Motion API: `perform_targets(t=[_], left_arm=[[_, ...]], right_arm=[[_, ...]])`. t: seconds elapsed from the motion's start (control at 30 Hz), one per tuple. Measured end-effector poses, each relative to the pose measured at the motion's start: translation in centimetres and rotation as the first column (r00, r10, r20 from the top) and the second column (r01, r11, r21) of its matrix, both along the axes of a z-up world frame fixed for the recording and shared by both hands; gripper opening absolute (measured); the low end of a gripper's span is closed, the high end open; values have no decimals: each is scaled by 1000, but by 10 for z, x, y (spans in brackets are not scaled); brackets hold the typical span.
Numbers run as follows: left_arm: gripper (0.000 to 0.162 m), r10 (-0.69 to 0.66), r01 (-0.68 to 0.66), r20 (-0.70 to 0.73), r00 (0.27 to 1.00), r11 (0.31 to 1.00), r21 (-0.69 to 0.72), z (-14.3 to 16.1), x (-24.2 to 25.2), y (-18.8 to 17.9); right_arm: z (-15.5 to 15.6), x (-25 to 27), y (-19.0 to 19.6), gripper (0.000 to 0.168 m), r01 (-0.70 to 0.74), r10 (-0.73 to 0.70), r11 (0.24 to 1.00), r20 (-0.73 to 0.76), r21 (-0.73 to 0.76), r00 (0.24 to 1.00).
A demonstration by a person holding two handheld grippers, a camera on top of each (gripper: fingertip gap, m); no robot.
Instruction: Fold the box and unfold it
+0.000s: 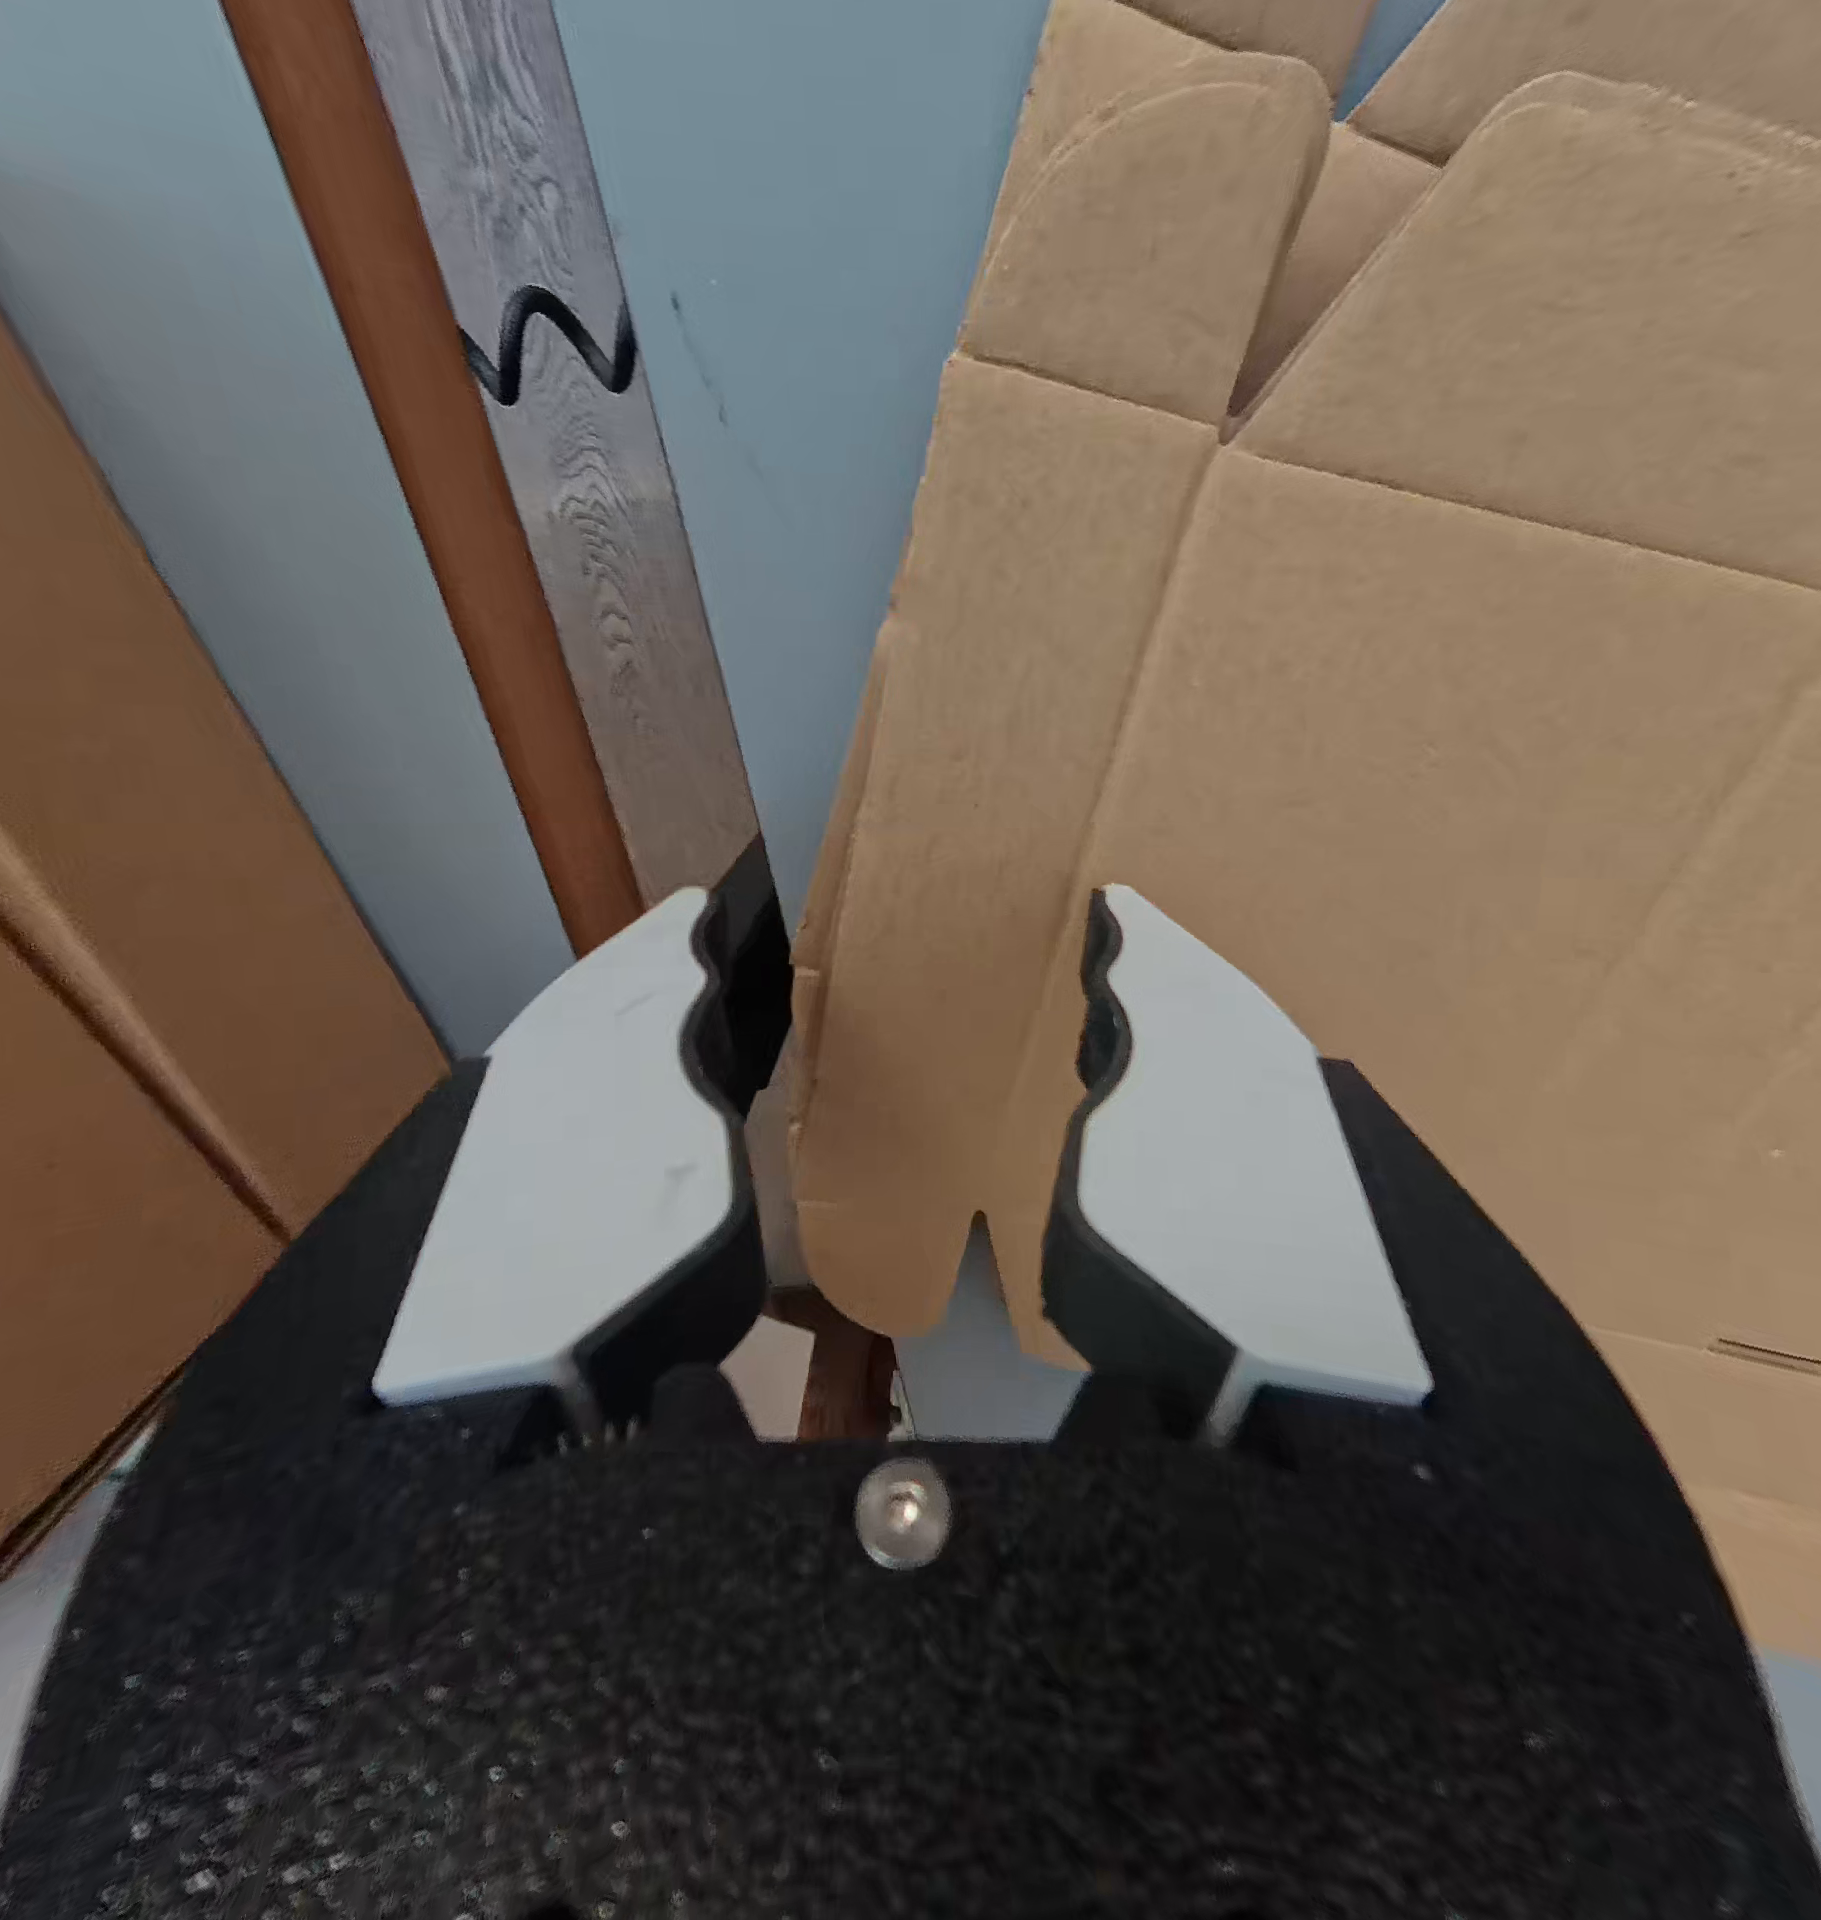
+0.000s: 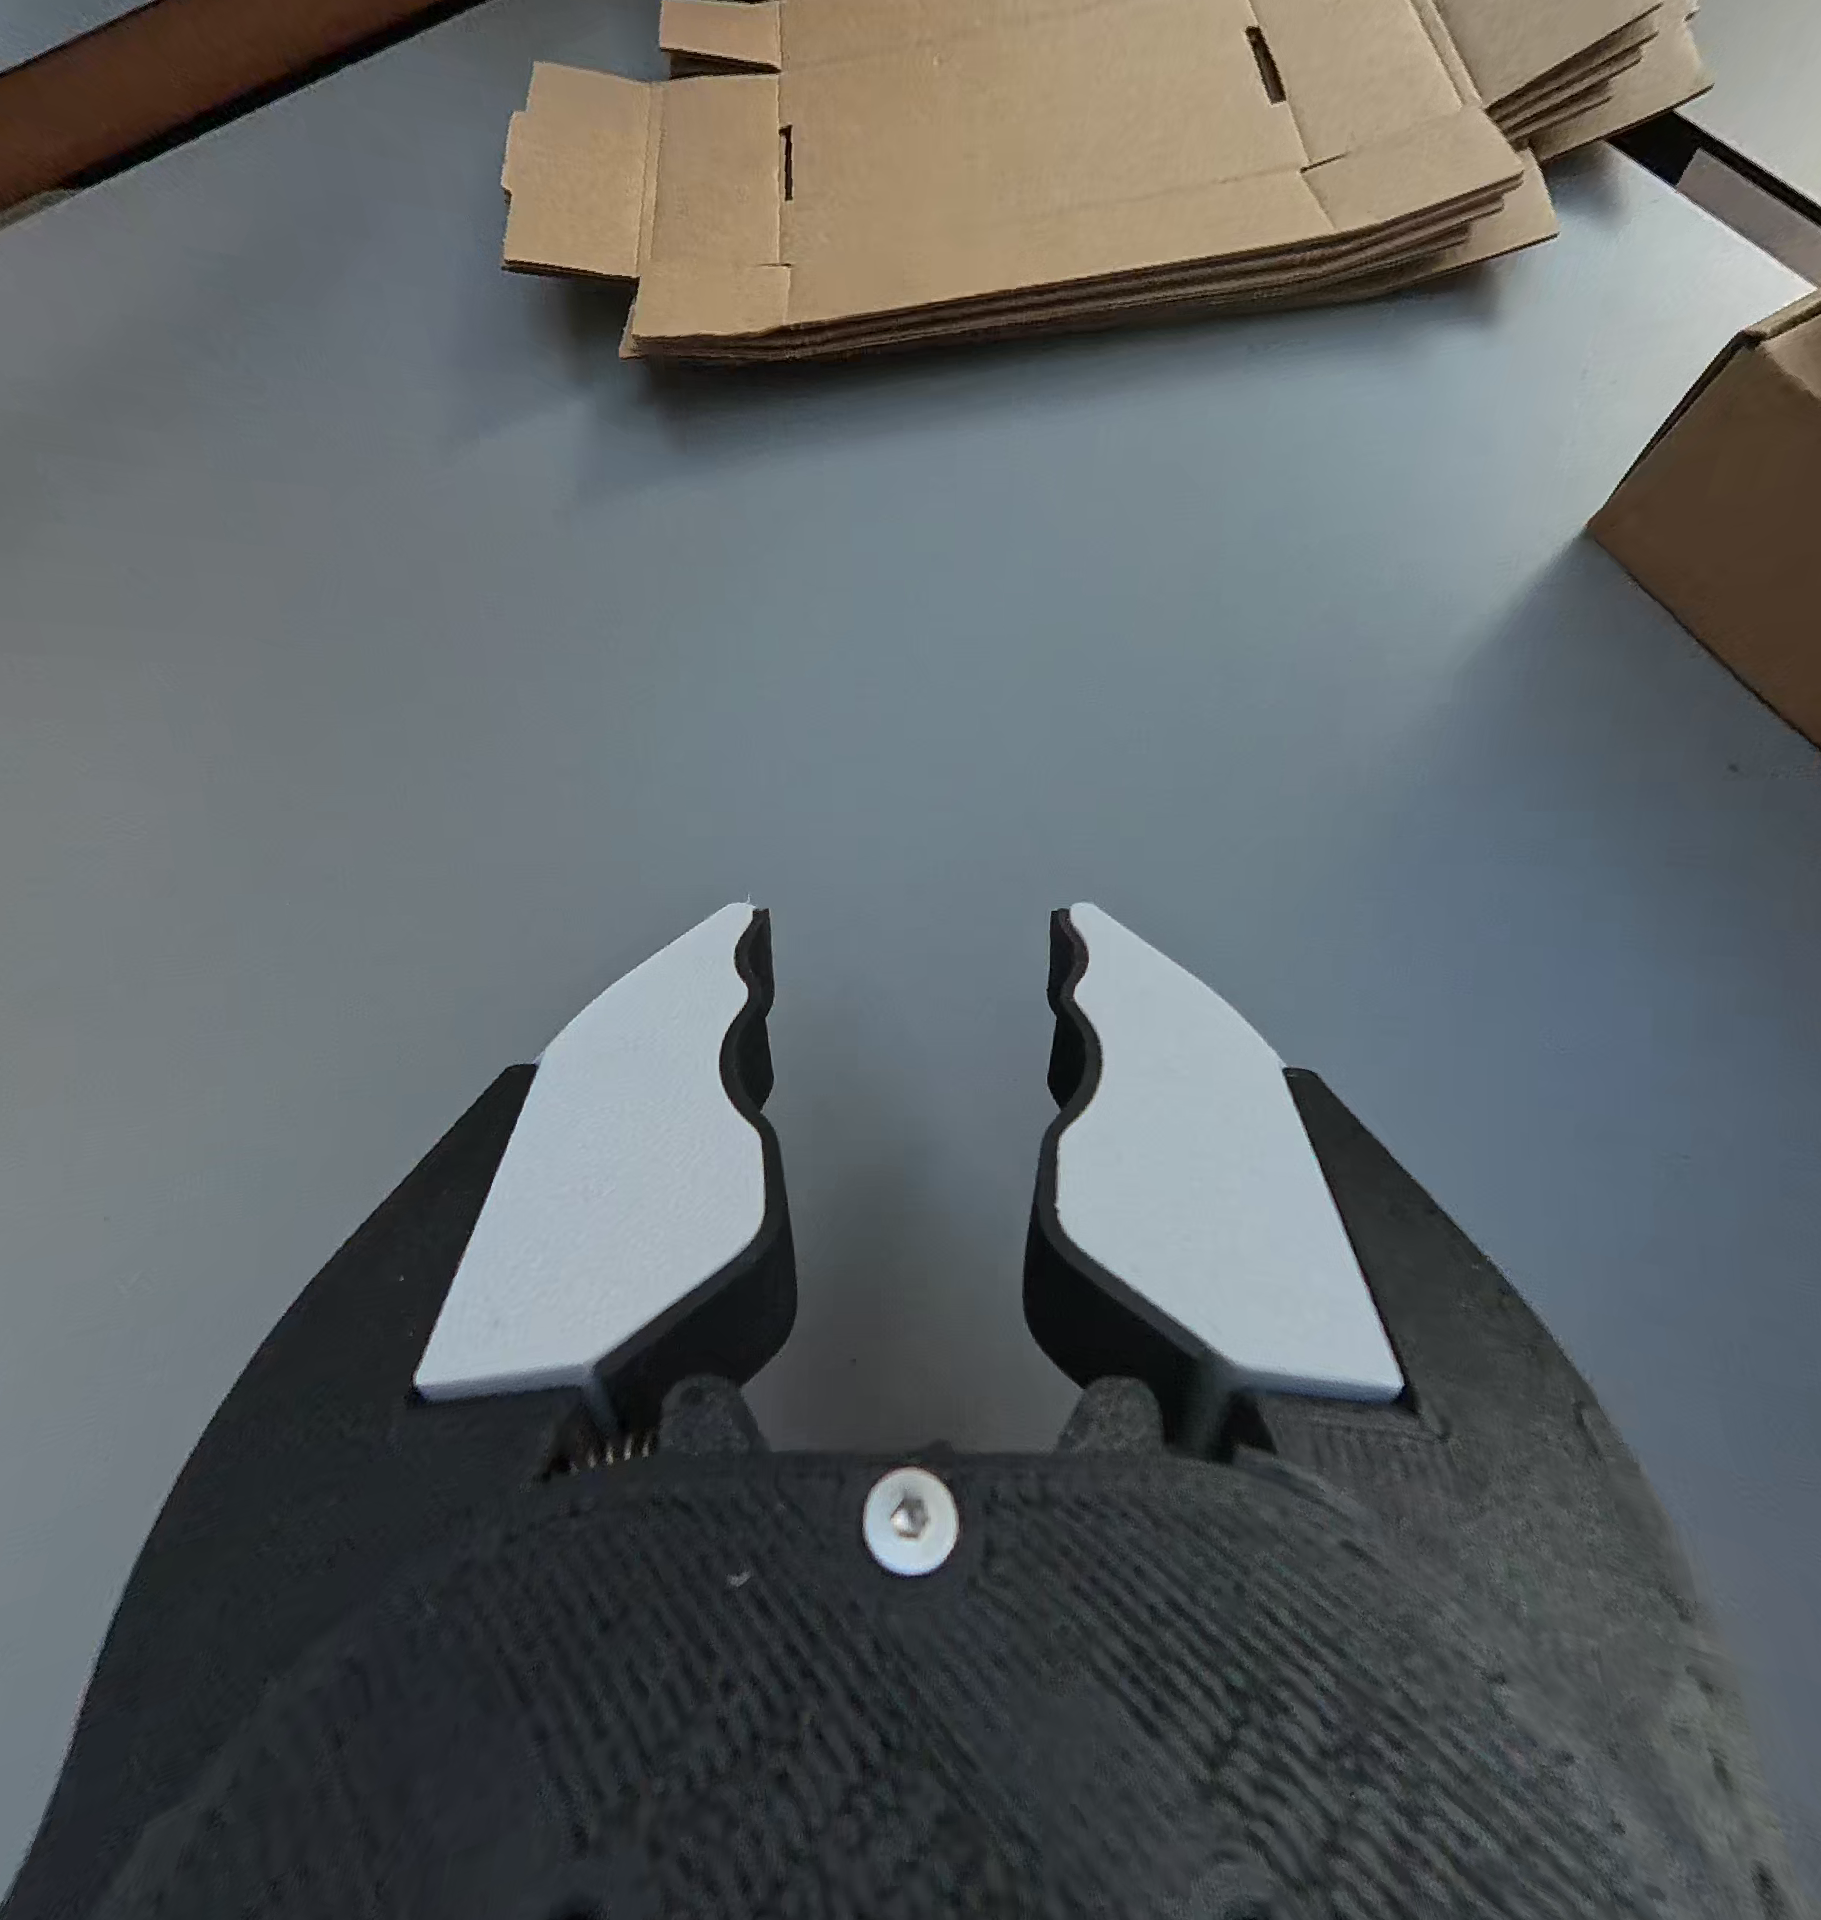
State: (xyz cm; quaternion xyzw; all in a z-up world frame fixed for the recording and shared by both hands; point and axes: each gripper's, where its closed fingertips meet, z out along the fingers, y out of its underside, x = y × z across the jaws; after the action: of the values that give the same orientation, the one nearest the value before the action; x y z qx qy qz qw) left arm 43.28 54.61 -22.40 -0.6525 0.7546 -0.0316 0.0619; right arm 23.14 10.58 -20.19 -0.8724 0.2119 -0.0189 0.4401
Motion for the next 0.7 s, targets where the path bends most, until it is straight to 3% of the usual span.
perform_targets(t=[0.03,0.07,0.23,0.4,0.57,0.7], left_arm=[[54,7,-8,-14,1000,999,-52,-3,-1,-5],[44,12,-14,-20,1000,995,-95,-4,-1,-10],[33,1,-2,-11,1000,997,-77,5,-3,-6],[10,-8,11,28,1000,993,-114,24,-8,-9],[5,-8,23,76,997,981,-195,54,-15,-14],[5,67,-20,200,978,974,-227,75,-7,-10]], right_arm=[[-3,-1,-1,51,-1,1,1000,-8,-3,1000],[-5,0,-3,51,0,0,1000,-11,-10,1000],[-13,0,-9,51,6,-6,999,-25,-32,1000],[-14,3,-12,51,14,-15,999,-12,-49,1000],[-17,2,-17,51,21,-21,998,-9,-59,1000],[-19,3,-16,51,31,-32,998,-22,-50,999]])
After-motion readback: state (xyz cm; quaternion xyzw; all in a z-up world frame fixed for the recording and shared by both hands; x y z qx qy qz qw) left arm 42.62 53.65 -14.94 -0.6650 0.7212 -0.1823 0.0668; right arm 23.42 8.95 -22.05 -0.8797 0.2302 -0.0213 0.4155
